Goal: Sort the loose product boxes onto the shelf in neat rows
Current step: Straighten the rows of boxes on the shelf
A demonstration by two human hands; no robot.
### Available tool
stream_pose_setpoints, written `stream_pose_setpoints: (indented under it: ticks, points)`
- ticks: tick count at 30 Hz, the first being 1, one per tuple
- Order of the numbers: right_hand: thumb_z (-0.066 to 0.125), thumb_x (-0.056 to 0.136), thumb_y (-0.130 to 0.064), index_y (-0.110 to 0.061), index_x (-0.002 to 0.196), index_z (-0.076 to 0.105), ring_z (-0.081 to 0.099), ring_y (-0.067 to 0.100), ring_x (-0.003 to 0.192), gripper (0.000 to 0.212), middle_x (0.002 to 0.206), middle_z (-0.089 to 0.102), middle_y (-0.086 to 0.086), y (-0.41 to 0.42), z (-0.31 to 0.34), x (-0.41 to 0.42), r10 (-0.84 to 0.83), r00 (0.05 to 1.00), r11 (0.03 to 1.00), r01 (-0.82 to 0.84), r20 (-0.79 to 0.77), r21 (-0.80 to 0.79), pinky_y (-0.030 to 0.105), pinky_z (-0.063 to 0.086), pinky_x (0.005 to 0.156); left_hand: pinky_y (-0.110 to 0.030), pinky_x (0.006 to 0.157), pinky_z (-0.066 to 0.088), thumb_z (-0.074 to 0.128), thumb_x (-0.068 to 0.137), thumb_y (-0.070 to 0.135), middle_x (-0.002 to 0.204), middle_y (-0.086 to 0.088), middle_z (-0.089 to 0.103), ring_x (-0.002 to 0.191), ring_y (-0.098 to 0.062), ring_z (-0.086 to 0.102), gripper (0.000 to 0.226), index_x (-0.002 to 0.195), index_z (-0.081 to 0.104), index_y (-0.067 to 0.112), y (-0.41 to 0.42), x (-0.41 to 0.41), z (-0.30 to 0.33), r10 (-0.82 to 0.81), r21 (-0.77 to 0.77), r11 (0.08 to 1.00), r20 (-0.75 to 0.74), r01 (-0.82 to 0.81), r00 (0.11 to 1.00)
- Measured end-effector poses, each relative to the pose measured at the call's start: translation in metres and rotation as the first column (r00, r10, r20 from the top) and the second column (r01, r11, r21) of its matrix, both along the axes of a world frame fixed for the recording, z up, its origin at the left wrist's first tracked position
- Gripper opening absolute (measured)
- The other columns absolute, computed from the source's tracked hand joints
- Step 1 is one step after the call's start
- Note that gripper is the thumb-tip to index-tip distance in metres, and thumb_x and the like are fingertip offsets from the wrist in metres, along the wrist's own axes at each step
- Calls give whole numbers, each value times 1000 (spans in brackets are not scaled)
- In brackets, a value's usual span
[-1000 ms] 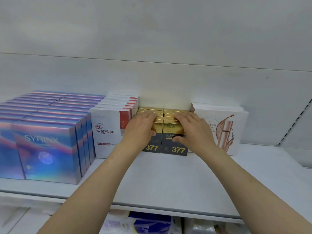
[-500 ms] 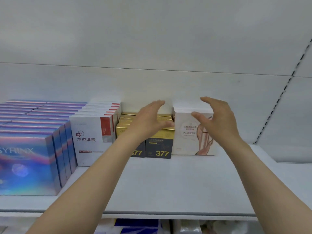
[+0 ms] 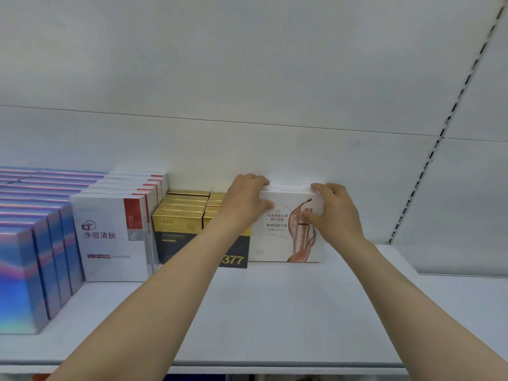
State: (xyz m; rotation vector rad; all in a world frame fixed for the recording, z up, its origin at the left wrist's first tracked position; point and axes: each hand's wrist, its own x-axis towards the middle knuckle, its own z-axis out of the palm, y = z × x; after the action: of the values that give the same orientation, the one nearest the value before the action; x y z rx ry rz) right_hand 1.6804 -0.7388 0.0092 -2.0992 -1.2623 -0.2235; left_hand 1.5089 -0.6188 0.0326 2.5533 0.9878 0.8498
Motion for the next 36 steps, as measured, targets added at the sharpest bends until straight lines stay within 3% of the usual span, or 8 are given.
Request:
stream_pose_setpoints:
  ticks: [6,10,16,19,21,28,33,36]
  points:
    - [76,79,-43,-25,139,47,39,22,131,68,142,42,3,-2,2,1,-14,995,1000,16,96,-25,38,47,87,-35,106,34,68,87,37,144,2,48,133,-18,39,59,140,48,21,-3,-10,2,2,-11,1000,-41,-2,999]
    - [73,81,-47,-19,143,44,26,25,142,74,153,35,7,-4,4,-10,-21,979,999,28,201,-29,42,36,106,-34,108,33,69,84,46,148,3,46,136,-19,40,66,142,48,23,1,-55,18,50,-130,990,3,-49,999]
    - [80,77,-41,-17,128,61,45,22,126,59,133,57,4,7,0,-74,208,944,947,-260,257,188,40,45,97,-35,103,38,66,83,52,140,2,52,131,-22,46,64,140,50,26,2,-125,11,126,-165,977,-78,-138,989]
    - [82,72,-46,-23,133,58,36,26,138,70,145,48,5,23,-4,-100,302,907,945,-326,293,37,44,36,106,-33,86,47,69,82,50,113,7,64,107,-18,58,50,123,60,25,7,-129,-1,41,-158,985,-132,-62,990]
    - [80,73,-48,-27,137,54,25,28,146,72,154,38,6,32,-6,-108,306,880,952,-292,364,-94,46,26,115,-34,82,45,70,80,50,106,6,61,101,-17,56,48,119,61,23,13,-129,-6,30,-88,995,-196,-48,980]
    - [82,73,-42,-30,125,66,28,33,146,55,152,43,11,40,-4,-119,255,862,963,-186,438,-195,51,23,115,-36,101,41,64,87,48,138,1,53,127,-20,47,59,138,49,23,23,-137,-16,29,11,1000,-228,-27,973]
    - [81,75,-40,-31,126,65,26,33,146,54,153,41,10,38,-2,-129,209,866,970,-126,455,-207,51,22,116,-34,92,43,61,88,51,123,3,60,116,-19,52,50,128,55,22,25,-136,-21,54,117,993,-207,-30,977]
    - [82,75,-37,-29,126,64,27,35,146,54,153,41,12,38,-3,-137,169,865,974,-73,472,-215,51,22,116,-37,100,40,58,89,53,135,2,55,125,-21,47,57,135,52,21,30,-135,-24,62,122,992,-191,-39,980]
